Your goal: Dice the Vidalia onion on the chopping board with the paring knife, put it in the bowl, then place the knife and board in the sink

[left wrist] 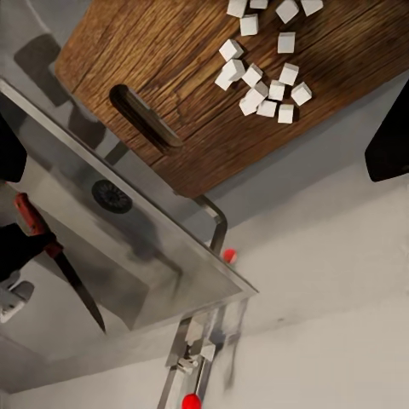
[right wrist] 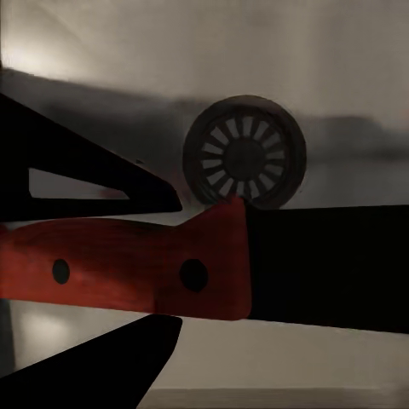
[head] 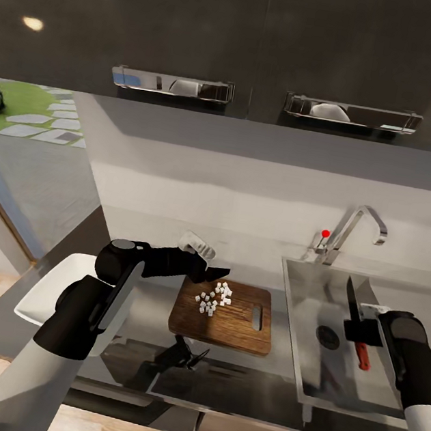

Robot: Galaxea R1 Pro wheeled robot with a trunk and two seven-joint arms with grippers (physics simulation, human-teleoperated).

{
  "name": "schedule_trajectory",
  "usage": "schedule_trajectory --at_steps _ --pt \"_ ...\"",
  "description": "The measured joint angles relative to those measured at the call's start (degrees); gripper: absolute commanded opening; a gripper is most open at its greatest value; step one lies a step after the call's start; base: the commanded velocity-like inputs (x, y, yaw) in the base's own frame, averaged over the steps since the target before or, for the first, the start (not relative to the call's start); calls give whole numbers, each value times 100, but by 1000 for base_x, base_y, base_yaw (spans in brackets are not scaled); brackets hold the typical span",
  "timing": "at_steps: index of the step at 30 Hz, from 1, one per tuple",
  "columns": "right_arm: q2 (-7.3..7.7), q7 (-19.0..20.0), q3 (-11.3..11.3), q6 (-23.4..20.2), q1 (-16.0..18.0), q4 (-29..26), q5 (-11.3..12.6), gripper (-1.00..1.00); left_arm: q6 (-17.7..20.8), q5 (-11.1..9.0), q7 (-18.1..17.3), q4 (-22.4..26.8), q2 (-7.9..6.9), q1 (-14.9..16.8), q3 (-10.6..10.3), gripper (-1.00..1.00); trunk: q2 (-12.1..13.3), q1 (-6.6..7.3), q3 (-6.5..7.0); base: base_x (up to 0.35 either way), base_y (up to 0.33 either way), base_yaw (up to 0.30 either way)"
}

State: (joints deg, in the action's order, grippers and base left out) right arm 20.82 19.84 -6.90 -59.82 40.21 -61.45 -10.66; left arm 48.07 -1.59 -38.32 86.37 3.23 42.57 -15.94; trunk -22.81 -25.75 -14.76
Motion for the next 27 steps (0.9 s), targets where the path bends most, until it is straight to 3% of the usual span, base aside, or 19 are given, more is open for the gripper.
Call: schedule_trajectory --at_steps 5,6,13,21,27 --pt "-20 0 0 0 0 -161 168 -100 0 0 2 0 0 0 0 100 0 0 -23 0 0 0" --pt "-24 1 0 1 1 -393 302 -100 -1 1 3 0 0 0 0 100 0 0 -27 0 0 0" --pt "-88 1 14 1 0 -395 392 -100 0 0 6 0 0 0 0 100 0 0 -35 0 0 0" --pt "-147 -42 -20 1 0 307 385 -100 0 -1 4 0 0 0 0 100 0 0 -36 0 0 0" --pt "-148 -51 -131 1 7 449 386 -100 0 4 -2 0 0 0 -4 100 0 0 -36 0 0 0"
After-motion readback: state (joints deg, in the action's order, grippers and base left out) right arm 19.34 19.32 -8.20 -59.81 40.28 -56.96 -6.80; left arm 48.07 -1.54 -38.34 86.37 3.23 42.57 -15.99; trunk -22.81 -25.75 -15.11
